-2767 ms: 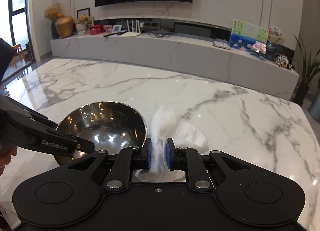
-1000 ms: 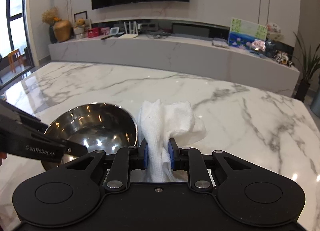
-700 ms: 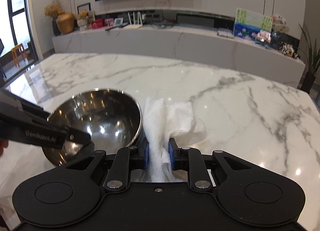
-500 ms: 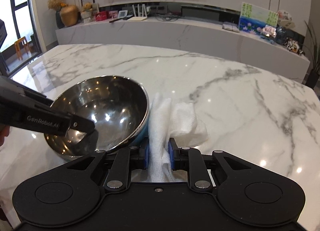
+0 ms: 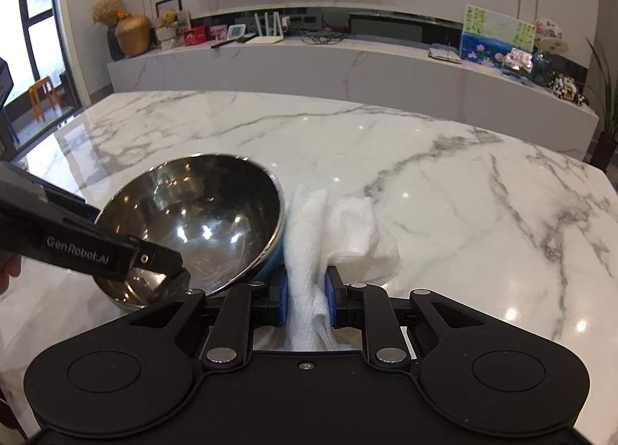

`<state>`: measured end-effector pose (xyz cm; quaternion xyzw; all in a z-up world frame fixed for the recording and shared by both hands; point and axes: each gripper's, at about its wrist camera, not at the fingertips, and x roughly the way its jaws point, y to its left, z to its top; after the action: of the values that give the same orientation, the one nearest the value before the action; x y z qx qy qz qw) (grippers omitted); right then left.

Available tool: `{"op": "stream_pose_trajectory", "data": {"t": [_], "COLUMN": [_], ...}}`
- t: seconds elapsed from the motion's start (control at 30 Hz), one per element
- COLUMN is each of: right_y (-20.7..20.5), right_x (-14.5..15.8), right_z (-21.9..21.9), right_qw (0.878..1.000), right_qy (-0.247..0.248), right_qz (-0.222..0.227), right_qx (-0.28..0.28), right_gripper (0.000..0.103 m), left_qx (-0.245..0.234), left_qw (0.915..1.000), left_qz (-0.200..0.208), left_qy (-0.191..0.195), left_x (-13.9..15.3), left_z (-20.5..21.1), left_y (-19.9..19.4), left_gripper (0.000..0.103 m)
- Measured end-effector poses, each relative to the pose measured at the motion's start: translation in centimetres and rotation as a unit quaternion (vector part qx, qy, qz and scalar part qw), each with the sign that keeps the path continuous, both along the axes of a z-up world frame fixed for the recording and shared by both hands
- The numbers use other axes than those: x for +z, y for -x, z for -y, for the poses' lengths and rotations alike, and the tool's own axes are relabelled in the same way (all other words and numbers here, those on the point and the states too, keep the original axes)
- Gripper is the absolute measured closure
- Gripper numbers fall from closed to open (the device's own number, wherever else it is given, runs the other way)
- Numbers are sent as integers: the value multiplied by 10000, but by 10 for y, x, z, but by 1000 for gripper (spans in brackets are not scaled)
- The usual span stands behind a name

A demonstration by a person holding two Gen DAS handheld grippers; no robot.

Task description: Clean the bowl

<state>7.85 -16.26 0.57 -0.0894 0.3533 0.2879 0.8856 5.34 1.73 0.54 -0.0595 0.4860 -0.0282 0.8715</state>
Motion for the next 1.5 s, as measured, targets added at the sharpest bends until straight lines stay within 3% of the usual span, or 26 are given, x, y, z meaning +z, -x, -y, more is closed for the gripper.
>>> {"op": "stream_pose_trajectory", "data": {"t": [0.13,0.27,0.4,0.47,0.5,0.57,0.63,0.97,1.1,1.23,1.37,1.5], "right_y": [-6,-1,18,24,28,34,38,32,26,23,19,11], "right_x": [-8,-5,3,7,9,11,10,-8,-13,-16,-18,-20], "right_z": [4,3,2,1,0,-2,-6,-13,-11,-9,-7,2], "right_qw": [9996,9993,9963,9963,9961,9953,9944,9927,9934,9936,9925,9963], "right_qy": [105,203,431,350,352,366,472,987,1008,1016,1115,797], "right_qz": [-193,22,666,766,803,886,892,626,515,477,488,236], "right_qx": [-195,-319,-341,-154,-54,151,311,302,202,136,-62,-239], "right_gripper": [81,60,60,62,65,79,86,86,85,78,57,57], "left_qx": [-28,-38,-40,-42,-44,-49,-58,-52,-52,-60,-68,-92], "left_qw": [10000,10000,10000,10000,10000,10000,10000,10000,10000,10000,10000,9999], "left_qz": [4,-6,-6,-3,-2,-1,4,4,5,7,9,11], "left_qy": [4,17,7,-2,-8,-18,-31,-25,-23,-30,-35,-40], "left_x": [0,0,0,0,1,1,1,1,1,1,1,1], "left_z": [1,0,1,1,1,2,2,3,2,2,3,4], "left_y": [1,1,1,1,2,2,3,4,5,5,5,5], "left_gripper": [65,65,65,65,65,65,65,65,65,65,65,65]}}
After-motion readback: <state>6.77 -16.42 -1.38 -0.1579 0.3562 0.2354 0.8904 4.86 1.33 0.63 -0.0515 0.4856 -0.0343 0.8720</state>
